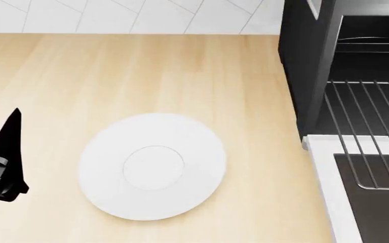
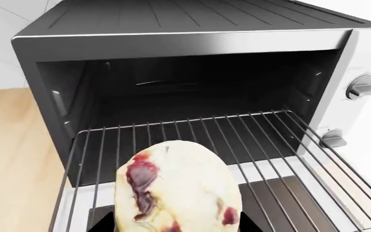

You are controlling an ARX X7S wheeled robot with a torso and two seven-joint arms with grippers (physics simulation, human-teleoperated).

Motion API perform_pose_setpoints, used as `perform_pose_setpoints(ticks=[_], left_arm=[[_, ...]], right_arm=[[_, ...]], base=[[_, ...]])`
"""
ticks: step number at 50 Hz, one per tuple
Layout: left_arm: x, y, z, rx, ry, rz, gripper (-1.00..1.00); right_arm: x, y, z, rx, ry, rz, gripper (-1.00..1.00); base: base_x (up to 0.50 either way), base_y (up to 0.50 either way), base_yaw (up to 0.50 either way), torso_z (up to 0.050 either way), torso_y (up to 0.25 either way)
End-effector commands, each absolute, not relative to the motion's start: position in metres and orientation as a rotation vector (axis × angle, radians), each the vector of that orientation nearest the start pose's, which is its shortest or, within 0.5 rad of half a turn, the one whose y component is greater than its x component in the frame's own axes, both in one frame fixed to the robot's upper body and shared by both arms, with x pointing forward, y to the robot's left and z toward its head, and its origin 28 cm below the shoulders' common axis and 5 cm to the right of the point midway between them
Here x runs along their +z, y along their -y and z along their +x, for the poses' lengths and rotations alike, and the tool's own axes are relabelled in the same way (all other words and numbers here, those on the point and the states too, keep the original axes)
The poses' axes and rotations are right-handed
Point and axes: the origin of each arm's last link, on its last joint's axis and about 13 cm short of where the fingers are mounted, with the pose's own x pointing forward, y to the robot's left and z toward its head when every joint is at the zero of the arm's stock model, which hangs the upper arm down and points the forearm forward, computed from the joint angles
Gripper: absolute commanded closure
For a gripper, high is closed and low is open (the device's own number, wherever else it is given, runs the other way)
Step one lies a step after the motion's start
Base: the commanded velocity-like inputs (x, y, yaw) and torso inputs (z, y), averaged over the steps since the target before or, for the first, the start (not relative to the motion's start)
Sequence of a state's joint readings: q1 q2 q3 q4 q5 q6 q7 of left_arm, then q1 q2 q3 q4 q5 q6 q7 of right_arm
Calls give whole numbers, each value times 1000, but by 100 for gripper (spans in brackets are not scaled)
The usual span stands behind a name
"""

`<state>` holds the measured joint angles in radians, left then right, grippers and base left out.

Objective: Place the scone on the rack of the toaster oven.

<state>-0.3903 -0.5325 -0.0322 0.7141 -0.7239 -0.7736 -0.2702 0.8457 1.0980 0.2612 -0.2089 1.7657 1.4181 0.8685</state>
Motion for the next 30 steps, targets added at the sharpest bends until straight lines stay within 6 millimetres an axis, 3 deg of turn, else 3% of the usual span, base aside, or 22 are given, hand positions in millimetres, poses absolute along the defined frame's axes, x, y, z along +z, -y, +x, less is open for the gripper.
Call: perform_pose_setpoints(ticks=[1, 30], left_arm=[[201, -255, 222, -155, 223, 44, -100], [199, -256, 220, -151, 219, 41, -100]], right_arm=[[308, 265, 192, -218, -313, -11, 100], [314, 262, 213, -193, -323, -21, 100]], base=[[0, 0, 0, 0, 0], [0, 0, 0, 0, 0]])
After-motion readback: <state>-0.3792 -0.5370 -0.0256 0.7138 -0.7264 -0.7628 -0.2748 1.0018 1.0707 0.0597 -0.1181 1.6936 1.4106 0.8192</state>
